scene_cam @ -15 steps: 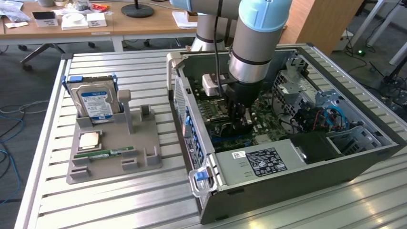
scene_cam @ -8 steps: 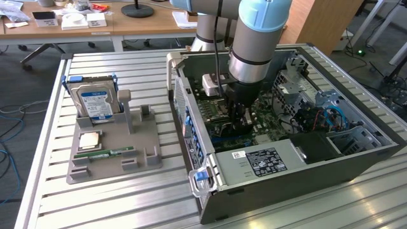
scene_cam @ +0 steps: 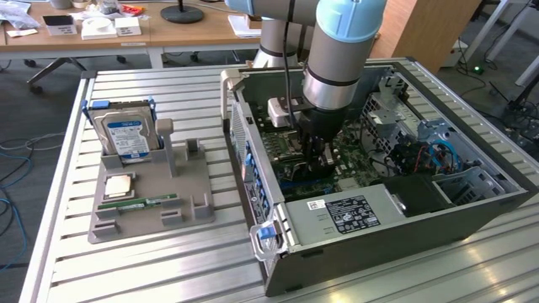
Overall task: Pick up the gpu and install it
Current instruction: 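Insert the gpu into the slot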
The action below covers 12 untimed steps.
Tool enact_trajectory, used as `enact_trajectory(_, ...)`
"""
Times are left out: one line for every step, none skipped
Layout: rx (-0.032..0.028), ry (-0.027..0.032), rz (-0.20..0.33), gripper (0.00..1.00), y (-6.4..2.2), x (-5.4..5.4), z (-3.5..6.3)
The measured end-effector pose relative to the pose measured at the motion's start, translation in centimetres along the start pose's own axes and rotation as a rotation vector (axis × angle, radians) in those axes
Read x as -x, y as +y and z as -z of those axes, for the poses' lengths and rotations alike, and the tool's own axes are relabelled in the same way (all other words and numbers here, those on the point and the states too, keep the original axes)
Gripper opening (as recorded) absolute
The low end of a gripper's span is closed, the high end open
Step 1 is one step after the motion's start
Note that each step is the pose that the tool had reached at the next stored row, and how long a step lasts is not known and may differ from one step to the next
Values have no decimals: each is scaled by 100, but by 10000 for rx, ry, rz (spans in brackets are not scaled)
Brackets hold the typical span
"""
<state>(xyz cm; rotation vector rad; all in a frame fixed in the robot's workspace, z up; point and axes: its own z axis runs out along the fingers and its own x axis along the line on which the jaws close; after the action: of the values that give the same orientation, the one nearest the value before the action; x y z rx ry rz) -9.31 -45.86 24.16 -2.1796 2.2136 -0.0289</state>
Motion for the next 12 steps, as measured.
enact_trajectory(0,0,0,26,0,0,0)
enact_trajectory(0,0,0,26,0,0,0)
enact_trajectory(0,0,0,26,0,0,0)
enact_trajectory(0,0,1,26,0,0,0)
enact_trajectory(0,0,0,26,0,0,0)
enact_trajectory(0,0,0,26,0,0,0)
enact_trajectory(0,0,0,26,0,0,0)
enact_trajectory(0,0,0,26,0,0,0)
enact_trajectory(0,0,0,26,0,0,0)
enact_trajectory(0,0,0,26,0,0,0)
enact_trajectory(1,1,0,26,0,0,0)
enact_trajectory(1,1,0,26,0,0,0)
